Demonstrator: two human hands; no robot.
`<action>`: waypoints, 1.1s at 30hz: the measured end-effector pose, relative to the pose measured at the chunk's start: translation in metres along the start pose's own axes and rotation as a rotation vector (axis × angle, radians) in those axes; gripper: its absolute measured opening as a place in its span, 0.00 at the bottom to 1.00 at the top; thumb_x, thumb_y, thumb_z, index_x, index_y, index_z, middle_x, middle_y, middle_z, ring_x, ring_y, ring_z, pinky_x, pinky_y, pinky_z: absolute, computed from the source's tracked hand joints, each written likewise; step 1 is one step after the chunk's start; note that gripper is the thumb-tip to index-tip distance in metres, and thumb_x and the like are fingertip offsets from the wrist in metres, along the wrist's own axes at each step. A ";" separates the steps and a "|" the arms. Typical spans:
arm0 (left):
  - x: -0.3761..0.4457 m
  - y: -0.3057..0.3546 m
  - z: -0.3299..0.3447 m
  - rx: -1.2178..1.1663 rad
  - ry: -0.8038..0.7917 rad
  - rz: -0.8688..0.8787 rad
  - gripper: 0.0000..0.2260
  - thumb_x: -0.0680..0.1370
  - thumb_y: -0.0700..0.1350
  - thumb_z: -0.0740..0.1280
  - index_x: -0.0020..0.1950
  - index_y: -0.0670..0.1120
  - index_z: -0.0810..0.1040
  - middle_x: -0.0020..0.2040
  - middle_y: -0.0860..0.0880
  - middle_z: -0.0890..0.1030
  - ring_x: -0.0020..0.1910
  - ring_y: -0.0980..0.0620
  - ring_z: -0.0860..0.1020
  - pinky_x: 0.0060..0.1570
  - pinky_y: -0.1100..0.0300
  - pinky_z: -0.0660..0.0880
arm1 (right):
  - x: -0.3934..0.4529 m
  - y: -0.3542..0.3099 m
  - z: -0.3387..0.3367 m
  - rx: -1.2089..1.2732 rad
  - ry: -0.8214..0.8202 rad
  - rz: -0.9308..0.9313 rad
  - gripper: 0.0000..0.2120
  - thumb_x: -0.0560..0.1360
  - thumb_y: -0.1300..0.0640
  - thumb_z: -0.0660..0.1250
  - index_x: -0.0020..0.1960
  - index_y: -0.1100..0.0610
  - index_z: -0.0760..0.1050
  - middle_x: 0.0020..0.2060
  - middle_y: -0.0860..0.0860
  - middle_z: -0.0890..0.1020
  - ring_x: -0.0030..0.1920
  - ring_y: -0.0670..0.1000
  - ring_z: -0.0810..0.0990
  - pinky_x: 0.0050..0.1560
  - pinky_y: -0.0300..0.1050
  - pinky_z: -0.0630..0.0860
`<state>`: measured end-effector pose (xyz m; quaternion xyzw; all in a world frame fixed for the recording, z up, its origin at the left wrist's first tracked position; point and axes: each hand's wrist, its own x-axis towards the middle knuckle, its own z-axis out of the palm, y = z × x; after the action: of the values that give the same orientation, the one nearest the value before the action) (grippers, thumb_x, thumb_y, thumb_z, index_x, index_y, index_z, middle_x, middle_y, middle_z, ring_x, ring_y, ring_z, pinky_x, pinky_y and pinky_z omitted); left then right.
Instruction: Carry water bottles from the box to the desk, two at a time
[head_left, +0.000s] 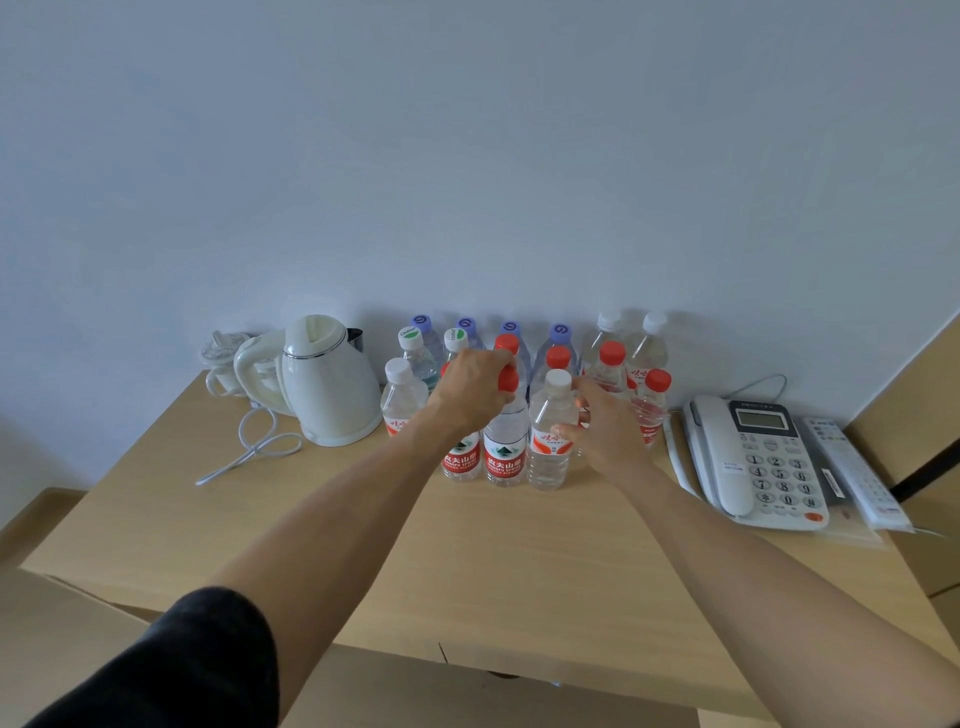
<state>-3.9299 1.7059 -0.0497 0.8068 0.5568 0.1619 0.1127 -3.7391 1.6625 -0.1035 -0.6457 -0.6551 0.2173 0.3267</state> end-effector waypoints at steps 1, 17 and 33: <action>0.000 0.000 0.000 -0.003 0.002 -0.002 0.12 0.77 0.41 0.72 0.60 0.42 0.78 0.52 0.42 0.82 0.51 0.42 0.80 0.54 0.48 0.78 | 0.000 0.001 -0.001 0.007 -0.005 0.006 0.27 0.71 0.61 0.78 0.67 0.53 0.74 0.55 0.53 0.83 0.54 0.54 0.82 0.56 0.50 0.78; 0.006 0.005 -0.005 0.100 -0.030 -0.025 0.12 0.77 0.40 0.72 0.60 0.42 0.81 0.54 0.43 0.83 0.53 0.45 0.81 0.56 0.50 0.79 | -0.002 0.002 -0.001 0.013 -0.013 0.021 0.28 0.71 0.59 0.78 0.68 0.52 0.73 0.58 0.53 0.83 0.57 0.53 0.82 0.59 0.50 0.77; 0.009 0.004 -0.002 0.091 -0.036 -0.030 0.12 0.76 0.42 0.73 0.59 0.43 0.81 0.54 0.43 0.83 0.52 0.44 0.81 0.56 0.50 0.80 | -0.005 0.001 0.002 0.003 0.021 0.010 0.28 0.71 0.57 0.78 0.68 0.53 0.73 0.50 0.50 0.81 0.50 0.51 0.80 0.50 0.42 0.73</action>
<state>-3.9245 1.7130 -0.0453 0.8054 0.5737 0.1203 0.0882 -3.7404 1.6580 -0.1067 -0.6508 -0.6481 0.2130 0.3333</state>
